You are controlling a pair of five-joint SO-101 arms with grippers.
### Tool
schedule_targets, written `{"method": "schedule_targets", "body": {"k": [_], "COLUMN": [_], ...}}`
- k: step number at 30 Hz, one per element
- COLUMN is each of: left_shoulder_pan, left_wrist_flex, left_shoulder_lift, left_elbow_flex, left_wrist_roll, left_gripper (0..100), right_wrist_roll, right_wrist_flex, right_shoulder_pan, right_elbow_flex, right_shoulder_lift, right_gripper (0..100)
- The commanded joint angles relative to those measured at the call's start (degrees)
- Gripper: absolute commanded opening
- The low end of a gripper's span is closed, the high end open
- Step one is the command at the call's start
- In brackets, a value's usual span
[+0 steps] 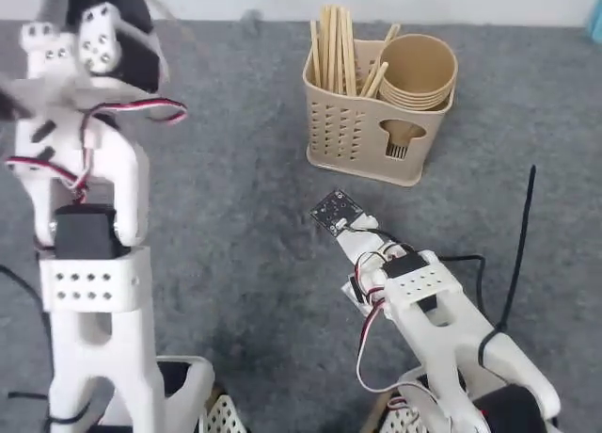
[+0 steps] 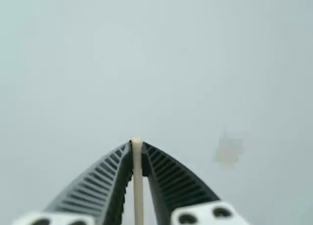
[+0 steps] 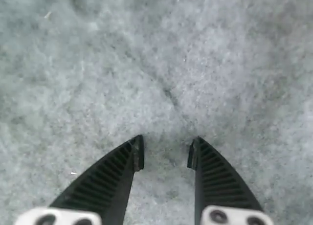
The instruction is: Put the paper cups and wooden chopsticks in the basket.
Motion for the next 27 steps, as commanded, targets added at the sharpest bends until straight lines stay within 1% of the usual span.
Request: {"method": "schedule_targets", "body": {"k": [1,4,8,14,18,23,25,27], "left_shoulder_pan": [3.43,7.82,11.34,13.45,14.24,15.03,15.65,16.09], "left_wrist_flex": [-12.31,-13.27,-13.27,-13.36,-13.36,-13.45,-15.91,-20.04], "left_shoulder_lift": [1.14,3.52,8.26,17.14,21.1,22.51,22.68,22.42], "left_elbow_flex": [-0.48,-2.07,-5.41,-9.1,-9.1,-4.44,-1.54,2.59], "left_wrist_roll": [0.53,0.44,0.35,0.35,0.35,0.26,-0.44,-3.16], "left_gripper": [1,1,1,1,1,1,1,1], "right_wrist_roll": [0.26,0.26,0.26,0.26,0.26,0.26,0.26,0.26], "right_wrist_flex": [-0.84,-0.84,-0.84,-0.84,-0.84,-0.84,-0.84,-0.84], "right_shoulder_pan": [1.1,1.1,1.19,1.19,1.19,1.19,1.19,1.19], "right_elbow_flex": [-0.18,-0.18,-0.18,-0.18,-0.18,-0.18,-0.18,-0.18], "right_shoulder_lift": [-2.24,-2.24,-2.24,-2.24,-2.24,-2.24,-2.24,-2.24], "right_gripper": [16.5,16.5,16.5,16.5,16.5,16.5,16.5,16.5]}}
